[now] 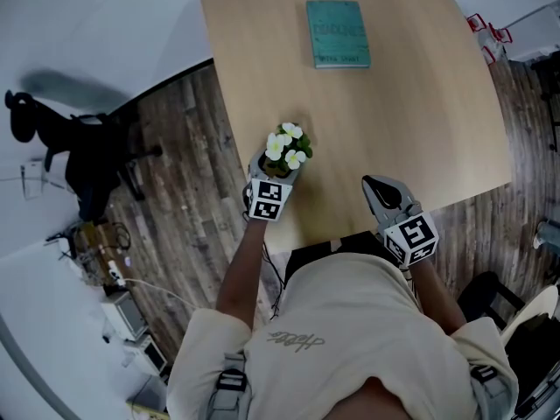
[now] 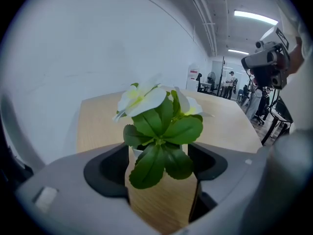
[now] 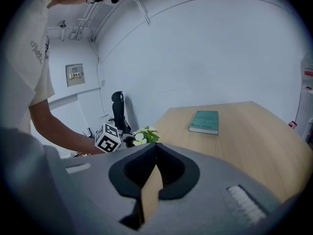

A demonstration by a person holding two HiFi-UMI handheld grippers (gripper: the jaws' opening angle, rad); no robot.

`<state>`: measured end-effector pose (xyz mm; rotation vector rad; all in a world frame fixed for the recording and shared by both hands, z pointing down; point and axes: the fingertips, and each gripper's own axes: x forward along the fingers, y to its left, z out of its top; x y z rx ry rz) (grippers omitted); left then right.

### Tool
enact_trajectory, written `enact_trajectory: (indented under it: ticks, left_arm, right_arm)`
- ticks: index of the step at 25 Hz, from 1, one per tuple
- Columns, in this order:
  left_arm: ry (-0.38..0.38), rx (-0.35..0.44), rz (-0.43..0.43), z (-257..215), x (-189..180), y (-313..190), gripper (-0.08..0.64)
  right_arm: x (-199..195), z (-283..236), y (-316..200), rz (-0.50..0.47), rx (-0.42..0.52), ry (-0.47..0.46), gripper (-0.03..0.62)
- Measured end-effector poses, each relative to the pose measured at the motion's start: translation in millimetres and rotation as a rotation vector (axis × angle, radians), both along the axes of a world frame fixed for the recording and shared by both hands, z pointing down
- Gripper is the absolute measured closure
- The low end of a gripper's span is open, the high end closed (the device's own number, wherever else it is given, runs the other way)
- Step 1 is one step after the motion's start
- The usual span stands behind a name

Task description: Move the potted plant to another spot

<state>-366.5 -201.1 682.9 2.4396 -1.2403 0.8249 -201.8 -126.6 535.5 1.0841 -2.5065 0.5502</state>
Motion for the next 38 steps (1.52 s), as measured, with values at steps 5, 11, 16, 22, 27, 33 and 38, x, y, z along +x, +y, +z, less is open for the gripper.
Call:
enact_trajectory:
  ticks: [5, 11, 16, 22, 27, 33, 38]
  left_arm:
    - [-0.022, 0.02, 0.021, 1.5, 8.8, -9.5, 0.164]
    - [-0.051, 0.019, 0.035, 8.7, 12.6, -15.3, 0.19]
    - [-0.054, 0.026, 0.046, 9.4, 11.8, -16.5, 0.198]
    - [-0.003, 0.013, 0.019, 3.9, 14.1, -15.7, 0.199]
    - [0.01, 0.031, -0.004, -12.9, 9.7, -9.4, 0.199]
    - [-0.003, 0.036, -0.073, -32.9, -12.3, 16.2, 0.199]
    - [-0.024, 0.049, -0.161, -55.4, -31.8, 42.5, 0.199]
  right_arm:
    - [3.0, 3.3, -1.5, 0.001, -0.014, -0.002, 0.589]
    - [7.4, 4.8, 1.0, 0.003, -0.029, 0.001, 0.589]
    - [12.5, 3.6, 1.6, 0.026, -0.035, -0.013, 0.589]
    - [12.5, 0.2, 2.4, 0.019, -0.021, -0.021, 0.589]
    - [10.2, -0.5, 4.7, -0.001, -0.011, -0.032, 0.589]
    - [-0.9, -7.3, 3.1, -0.056, 0.015, -0.056, 0.589]
    - [-10.0, -16.4, -0.9, -0.111, 0.045, -0.081, 0.589]
